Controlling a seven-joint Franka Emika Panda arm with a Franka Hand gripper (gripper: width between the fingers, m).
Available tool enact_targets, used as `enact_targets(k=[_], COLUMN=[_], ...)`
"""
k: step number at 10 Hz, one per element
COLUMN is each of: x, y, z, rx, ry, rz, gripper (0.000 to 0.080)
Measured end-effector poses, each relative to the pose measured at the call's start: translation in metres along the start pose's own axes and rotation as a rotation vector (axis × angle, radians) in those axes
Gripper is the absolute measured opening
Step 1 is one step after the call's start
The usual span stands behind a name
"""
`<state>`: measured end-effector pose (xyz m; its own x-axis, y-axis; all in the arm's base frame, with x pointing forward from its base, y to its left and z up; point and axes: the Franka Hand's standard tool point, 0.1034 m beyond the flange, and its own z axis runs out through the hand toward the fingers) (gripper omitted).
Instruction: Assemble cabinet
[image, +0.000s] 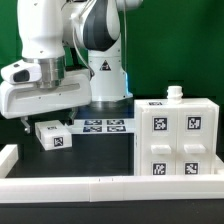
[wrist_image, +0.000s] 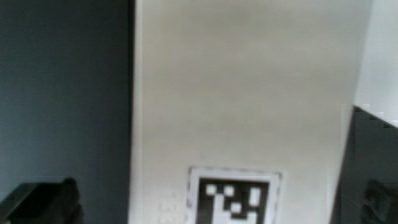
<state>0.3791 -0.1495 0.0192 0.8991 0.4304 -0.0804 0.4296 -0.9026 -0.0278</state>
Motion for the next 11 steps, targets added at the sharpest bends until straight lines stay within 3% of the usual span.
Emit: enact_targets(k=[4, 6, 11], x=[-0.0031, -0.0032, -0.003], y=[-0.0018, -0.0021, -0.0023], z=[0.0068, 0.0069, 0.0056], rx=[0.005, 0.006, 0.007], ry=[-0.013, -0.013, -0.013], rz=[0.001, 0.003, 0.002], gripper=[0.0796, 0.0558, 0.056])
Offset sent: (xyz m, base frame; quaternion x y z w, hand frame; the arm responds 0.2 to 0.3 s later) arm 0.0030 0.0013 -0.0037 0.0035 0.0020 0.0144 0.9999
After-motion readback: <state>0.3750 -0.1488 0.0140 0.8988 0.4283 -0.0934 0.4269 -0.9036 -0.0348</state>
